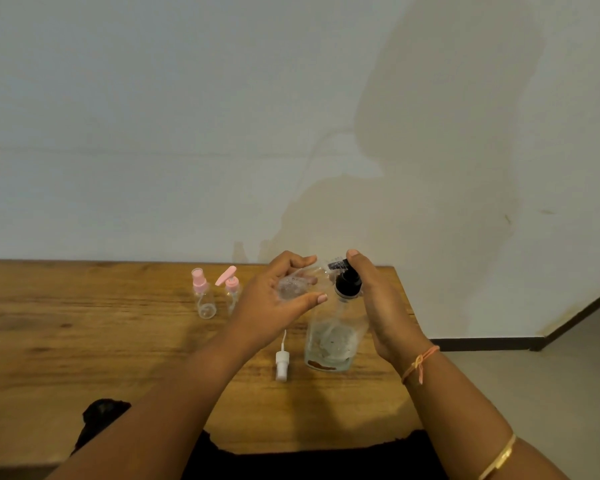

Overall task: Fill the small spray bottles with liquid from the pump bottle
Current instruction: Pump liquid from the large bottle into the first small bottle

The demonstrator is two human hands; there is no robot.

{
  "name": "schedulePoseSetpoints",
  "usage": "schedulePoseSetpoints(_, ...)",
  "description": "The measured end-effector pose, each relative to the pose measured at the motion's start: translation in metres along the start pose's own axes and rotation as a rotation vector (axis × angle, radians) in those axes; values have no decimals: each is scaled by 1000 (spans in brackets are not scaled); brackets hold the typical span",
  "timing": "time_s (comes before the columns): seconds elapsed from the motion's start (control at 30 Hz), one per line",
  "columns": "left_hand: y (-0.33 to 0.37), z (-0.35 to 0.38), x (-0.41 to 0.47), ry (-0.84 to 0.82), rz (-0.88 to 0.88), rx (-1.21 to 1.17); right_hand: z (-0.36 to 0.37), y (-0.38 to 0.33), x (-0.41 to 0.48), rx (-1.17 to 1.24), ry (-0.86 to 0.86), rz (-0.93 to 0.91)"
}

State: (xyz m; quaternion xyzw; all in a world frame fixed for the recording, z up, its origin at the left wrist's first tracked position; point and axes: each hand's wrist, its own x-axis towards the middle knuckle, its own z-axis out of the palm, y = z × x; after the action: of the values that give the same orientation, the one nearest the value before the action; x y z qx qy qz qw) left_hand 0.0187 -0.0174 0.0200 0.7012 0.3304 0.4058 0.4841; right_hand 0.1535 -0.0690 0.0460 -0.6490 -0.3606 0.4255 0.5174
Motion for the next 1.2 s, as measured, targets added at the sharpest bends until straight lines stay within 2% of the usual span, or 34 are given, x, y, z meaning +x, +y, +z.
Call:
schedulePoseSetpoints(0.37,-1,0,1,50,25,14,-1,-3,-3,-5,-52,-34)
schedulePoseSetpoints(0.6,-4,1,-1,16,-29,-25,0,0,0,48,14,18)
schedulePoseSetpoints(0.73,-4,2,-1,41,-10,39,3,2,0,26,54,-7)
schedulePoseSetpoints(1.03,-3,2,1,67,20,70,1,0,2,-7,-3,-14)
schedulePoseSetpoints(1.2,-7,1,1,33,-14,51,1,6,5,17,34,14)
